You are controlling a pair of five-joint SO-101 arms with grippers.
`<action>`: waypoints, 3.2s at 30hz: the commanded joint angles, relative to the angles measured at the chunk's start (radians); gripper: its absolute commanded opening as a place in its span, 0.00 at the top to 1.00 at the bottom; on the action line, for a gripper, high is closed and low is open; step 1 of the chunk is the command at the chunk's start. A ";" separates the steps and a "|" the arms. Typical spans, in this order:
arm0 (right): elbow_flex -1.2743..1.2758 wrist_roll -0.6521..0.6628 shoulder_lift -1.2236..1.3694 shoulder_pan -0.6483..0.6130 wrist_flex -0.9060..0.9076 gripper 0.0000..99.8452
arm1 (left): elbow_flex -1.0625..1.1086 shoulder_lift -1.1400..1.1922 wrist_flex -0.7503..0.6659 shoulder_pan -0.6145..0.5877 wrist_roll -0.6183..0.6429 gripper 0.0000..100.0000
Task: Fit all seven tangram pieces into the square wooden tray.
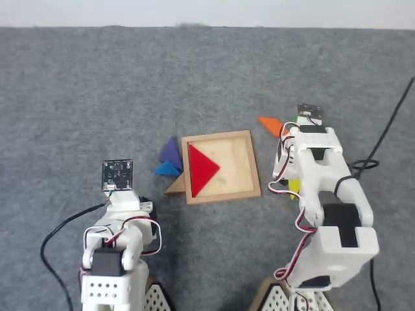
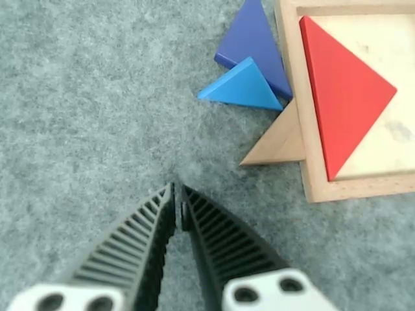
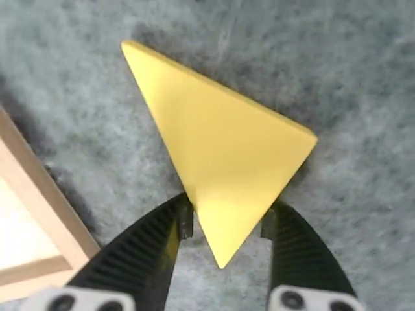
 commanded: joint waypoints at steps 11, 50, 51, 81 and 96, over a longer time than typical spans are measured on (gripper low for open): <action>-0.006 0.043 -0.010 -0.031 -0.045 0.85 | -0.012 -0.020 0.002 -0.006 -0.009 0.99; -0.397 0.245 -0.002 -0.027 0.134 0.77 | -0.012 -0.020 0.002 -0.006 -0.009 0.99; -0.422 0.249 0.047 -0.025 0.134 0.77 | -0.012 -0.020 0.002 -0.006 -0.009 0.99; -0.193 0.301 0.091 -0.213 0.084 0.77 | -0.012 -0.020 0.002 -0.006 -0.009 0.99; -0.215 0.368 -0.077 -0.087 0.076 0.77 | -0.012 -0.020 0.002 -0.006 -0.009 0.99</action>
